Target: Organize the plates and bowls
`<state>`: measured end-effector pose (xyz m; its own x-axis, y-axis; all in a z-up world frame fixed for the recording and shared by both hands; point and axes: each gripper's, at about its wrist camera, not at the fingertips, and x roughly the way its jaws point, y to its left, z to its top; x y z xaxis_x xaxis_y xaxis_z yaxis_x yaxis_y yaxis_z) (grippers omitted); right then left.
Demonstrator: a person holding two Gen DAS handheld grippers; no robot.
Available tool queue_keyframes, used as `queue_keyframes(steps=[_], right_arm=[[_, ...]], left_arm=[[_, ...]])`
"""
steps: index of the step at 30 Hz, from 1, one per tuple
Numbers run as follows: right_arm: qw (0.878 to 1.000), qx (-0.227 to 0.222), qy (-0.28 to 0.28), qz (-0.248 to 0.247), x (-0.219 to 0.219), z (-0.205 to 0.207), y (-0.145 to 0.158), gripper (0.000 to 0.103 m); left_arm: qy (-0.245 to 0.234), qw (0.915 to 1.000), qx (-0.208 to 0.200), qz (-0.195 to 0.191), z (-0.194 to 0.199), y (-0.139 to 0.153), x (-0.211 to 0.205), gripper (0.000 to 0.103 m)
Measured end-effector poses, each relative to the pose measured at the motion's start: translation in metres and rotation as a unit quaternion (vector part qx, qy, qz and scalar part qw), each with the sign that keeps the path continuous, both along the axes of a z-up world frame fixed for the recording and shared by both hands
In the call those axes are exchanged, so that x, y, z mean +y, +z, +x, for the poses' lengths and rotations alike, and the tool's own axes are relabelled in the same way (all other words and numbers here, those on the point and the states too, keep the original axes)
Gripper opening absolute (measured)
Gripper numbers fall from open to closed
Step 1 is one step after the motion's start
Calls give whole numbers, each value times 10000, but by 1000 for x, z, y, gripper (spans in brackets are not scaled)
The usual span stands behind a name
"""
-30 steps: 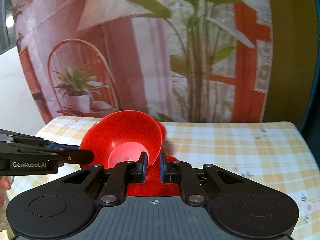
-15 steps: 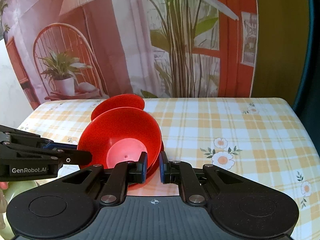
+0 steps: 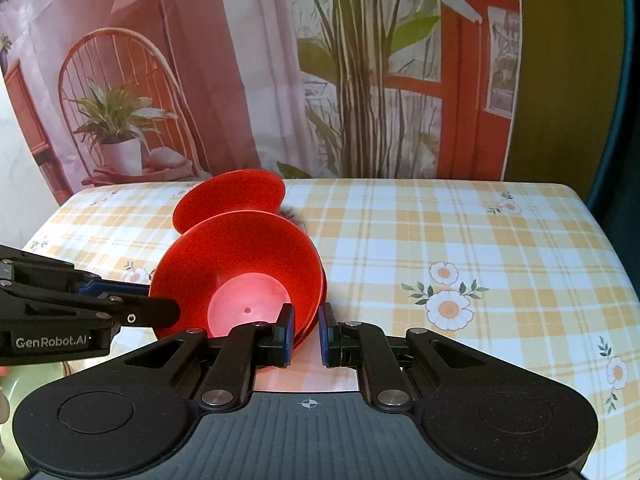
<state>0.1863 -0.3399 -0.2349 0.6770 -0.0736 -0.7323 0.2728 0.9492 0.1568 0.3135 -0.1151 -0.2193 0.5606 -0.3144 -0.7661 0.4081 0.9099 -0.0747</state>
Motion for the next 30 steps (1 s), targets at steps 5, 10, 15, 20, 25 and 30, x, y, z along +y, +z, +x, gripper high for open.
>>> queue_keyframes(steps=[5, 10, 15, 20, 25, 30], right_arm=[[10000, 42, -3, 5, 0, 1, -3, 12], [10000, 64, 13, -25, -1, 3, -4, 13], [9997, 208, 23, -141, -1, 6, -2, 21], [9994, 154, 18, -308, -4, 8, 10, 22], [9994, -240, -76, -224, -11, 21, 24, 22], [9989, -426, 10, -185, -10, 53, 23, 22]], left_arm=[[-25, 10000, 8, 12, 1, -3, -1, 25], [-47, 10000, -13, -17, 2, -2, 2, 27], [-41, 9999, -72, -106, 4, 4, 12, 32], [173, 9991, -152, -354, 13, 16, 33, 32], [597, 9952, -369, -677, 30, 24, 56, 32], [1051, 9896, -602, -769, 49, 22, 68, 32]])
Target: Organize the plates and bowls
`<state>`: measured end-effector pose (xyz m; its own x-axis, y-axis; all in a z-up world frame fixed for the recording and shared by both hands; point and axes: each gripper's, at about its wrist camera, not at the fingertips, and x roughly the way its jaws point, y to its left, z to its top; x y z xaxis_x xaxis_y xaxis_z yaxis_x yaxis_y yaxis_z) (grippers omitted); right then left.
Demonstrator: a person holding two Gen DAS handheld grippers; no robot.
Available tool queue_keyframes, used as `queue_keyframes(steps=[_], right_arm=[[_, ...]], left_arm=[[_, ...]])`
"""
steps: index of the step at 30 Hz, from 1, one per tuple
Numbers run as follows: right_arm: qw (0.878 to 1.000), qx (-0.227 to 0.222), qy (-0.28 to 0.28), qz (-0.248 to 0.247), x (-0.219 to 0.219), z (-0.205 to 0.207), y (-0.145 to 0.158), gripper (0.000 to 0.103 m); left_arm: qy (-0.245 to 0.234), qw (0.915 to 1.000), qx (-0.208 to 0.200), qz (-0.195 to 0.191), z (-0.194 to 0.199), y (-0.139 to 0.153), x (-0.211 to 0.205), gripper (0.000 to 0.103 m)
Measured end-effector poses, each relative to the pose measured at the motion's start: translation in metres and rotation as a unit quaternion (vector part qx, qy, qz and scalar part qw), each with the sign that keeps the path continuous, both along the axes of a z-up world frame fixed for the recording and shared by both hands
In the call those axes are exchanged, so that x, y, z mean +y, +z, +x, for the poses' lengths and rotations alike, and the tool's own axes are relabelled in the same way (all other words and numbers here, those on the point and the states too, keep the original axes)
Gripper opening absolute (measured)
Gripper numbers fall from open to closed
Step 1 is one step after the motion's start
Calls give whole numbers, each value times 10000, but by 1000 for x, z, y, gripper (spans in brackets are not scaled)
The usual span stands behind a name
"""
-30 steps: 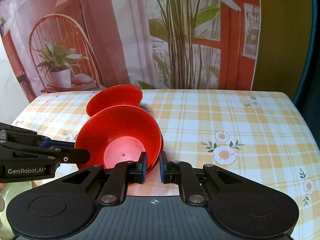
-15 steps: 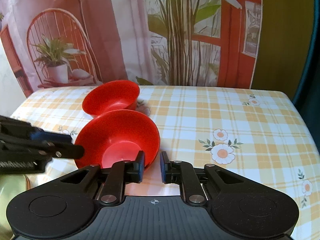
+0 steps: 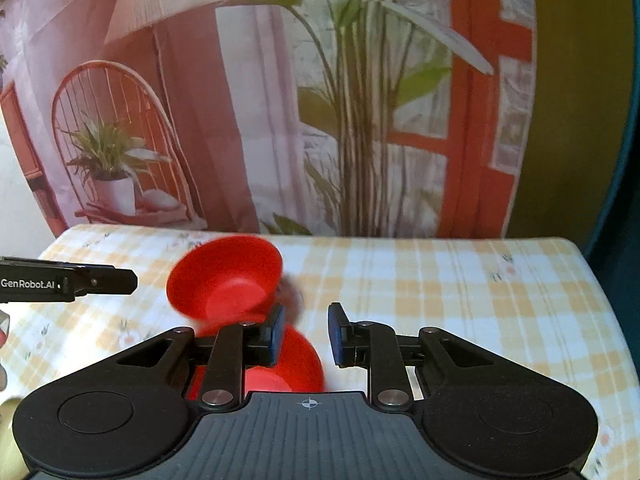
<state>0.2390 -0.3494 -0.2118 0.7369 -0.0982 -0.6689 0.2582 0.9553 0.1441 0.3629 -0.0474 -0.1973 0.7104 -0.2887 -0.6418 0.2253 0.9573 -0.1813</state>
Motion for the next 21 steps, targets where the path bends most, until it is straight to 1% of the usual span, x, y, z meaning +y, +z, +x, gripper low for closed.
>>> queue_keyframes(steps=[3, 6, 8, 11, 15, 17, 18, 19, 20, 21], right_arm=[[9999, -9, 85, 107, 3, 21, -7, 22], [9999, 84, 118, 81, 9, 39, -16, 22], [9997, 145, 92, 149, 10, 48, -23, 22], [9994, 232, 44, 272, 9, 59, -31, 22], [9989, 323, 40, 331, 7, 68, -40, 22], [9985, 380, 49, 395, 5, 72, -43, 22], [9982, 406, 58, 427, 5, 73, -45, 20], [9980, 421, 80, 460, 4, 74, -46, 17], [9980, 431, 76, 455, 5, 74, -46, 16], [9981, 418, 75, 453, 5, 74, -45, 13]], left_arm=[[162, 9999, 38, -33, 13, -8, 2, 32], [220, 9996, 149, -90, 23, -18, 4, 32], [197, 9996, 201, -104, 28, -23, 3, 32], [116, 9996, 252, -16, 34, -31, 0, 32], [4, 9994, 341, 2, 40, -37, -3, 31], [-84, 9993, 372, -19, 42, -40, -4, 26], [-134, 9992, 378, -25, 43, -41, -5, 19], [-151, 9992, 358, -8, 43, -41, -6, 18], [-153, 9993, 333, 30, 42, -41, -7, 18], [-135, 9994, 298, 91, 41, -40, -8, 17]])
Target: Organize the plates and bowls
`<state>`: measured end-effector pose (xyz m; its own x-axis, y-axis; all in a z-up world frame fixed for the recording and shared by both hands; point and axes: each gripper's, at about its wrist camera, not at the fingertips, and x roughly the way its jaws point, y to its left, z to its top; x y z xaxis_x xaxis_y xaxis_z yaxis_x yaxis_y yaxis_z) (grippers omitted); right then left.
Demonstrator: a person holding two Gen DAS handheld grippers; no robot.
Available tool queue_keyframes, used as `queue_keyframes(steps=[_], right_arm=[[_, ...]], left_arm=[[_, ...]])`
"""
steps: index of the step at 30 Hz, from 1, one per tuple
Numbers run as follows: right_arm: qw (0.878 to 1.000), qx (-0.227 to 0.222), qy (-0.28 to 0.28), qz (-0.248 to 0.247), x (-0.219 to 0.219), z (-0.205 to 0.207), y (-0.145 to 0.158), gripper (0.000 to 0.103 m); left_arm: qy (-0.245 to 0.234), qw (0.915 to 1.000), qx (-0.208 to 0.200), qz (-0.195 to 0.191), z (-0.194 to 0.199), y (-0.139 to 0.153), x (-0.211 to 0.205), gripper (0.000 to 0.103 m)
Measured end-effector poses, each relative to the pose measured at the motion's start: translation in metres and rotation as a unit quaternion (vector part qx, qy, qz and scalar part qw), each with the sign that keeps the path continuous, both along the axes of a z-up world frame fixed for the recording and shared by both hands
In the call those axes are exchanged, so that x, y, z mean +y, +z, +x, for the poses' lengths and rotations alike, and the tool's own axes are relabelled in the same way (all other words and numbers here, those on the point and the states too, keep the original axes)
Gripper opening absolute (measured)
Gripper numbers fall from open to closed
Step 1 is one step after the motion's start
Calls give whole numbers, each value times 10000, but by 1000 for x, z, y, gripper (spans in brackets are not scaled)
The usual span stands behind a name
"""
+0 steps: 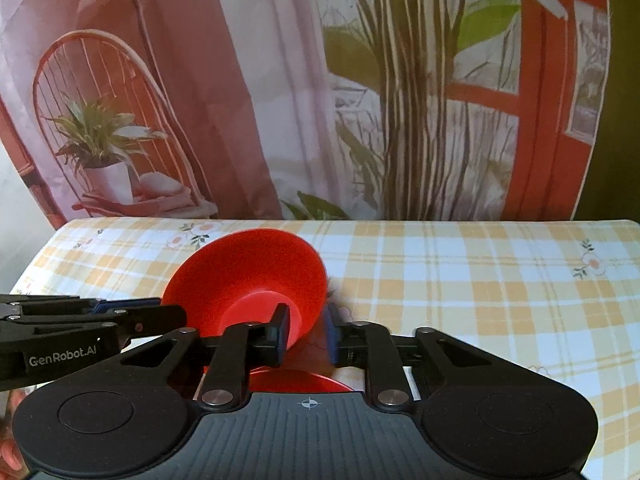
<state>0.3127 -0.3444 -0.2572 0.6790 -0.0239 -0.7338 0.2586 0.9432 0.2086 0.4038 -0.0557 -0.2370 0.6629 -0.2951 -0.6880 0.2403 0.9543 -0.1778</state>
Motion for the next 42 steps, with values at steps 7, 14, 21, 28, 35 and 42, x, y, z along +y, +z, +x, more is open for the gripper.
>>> queue_keyframes(steps=[7, 14, 21, 28, 35, 42], right_arm=[[9994, -346, 5, -9, 3, -7, 19, 10], [9985, -546, 32, -80, 5, -28, 47, 10], [9982, -576, -20, -154, 4, -65, 63, 10], [9985, -489, -127, -199, 1, -103, 64, 10], [9991, -325, -276, -63, -3, -127, 46, 10], [9993, -231, -306, -29, -4, -134, 35, 10]], left_arm=[[46, 9997, -217, 62, -11, 18, 2, 16], [-52, 9991, -413, 57, -34, 46, 0, 17], [-290, 9983, -490, 103, -61, 64, -15, 17], [-477, 9982, -357, 64, -87, 59, -33, 17], [-654, 9975, -178, 199, -100, 43, -46, 17], [-733, 9969, 45, 291, -102, 27, -52, 18]])
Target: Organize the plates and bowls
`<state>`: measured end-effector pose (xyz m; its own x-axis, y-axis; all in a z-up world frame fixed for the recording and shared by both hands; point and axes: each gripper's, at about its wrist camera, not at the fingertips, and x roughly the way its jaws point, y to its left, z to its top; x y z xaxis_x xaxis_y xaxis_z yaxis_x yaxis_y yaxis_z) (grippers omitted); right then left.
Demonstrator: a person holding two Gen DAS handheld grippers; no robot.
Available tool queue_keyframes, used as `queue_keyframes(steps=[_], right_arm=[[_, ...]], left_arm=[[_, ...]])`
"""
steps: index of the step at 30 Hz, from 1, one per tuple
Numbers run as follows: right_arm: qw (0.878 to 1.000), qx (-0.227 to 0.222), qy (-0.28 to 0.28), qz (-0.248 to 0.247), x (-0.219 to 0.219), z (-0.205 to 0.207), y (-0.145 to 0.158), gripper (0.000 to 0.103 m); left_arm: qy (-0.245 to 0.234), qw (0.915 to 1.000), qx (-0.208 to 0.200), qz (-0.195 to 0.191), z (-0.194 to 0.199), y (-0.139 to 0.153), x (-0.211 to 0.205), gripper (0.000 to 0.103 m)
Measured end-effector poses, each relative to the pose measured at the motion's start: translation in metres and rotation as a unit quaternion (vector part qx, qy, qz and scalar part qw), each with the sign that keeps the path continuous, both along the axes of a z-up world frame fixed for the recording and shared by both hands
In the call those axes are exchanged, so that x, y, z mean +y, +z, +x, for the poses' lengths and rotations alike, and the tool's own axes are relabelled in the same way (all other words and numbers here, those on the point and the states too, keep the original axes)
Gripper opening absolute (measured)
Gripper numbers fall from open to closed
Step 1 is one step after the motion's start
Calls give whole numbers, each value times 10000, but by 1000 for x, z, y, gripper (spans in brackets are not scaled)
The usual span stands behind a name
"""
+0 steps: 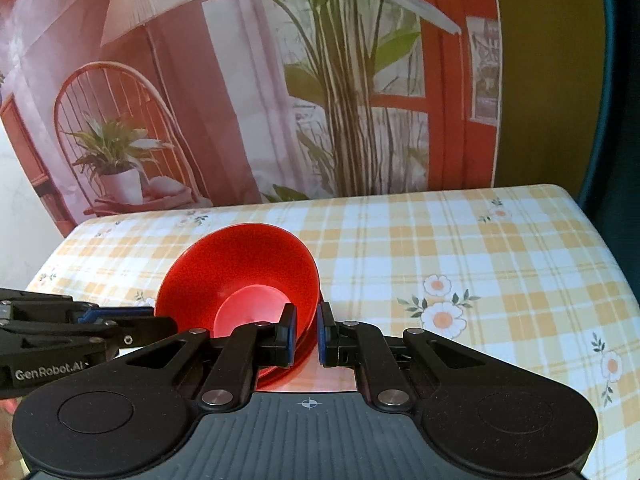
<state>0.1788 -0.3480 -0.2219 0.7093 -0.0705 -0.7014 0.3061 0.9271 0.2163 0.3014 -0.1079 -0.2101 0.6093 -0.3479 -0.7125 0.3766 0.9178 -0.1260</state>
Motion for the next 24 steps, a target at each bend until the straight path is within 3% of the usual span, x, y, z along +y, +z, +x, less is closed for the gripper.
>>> queue_keyframes(steps=[21, 24], right_arm=[[9998, 136, 11, -136, 5, 13, -12, 14], [9999, 124, -43, -105, 3, 13, -14, 20]], left_arm=[[32, 9997, 141, 172, 9, -10, -2, 23], [93, 9998, 114, 133, 10, -9, 1, 32]])
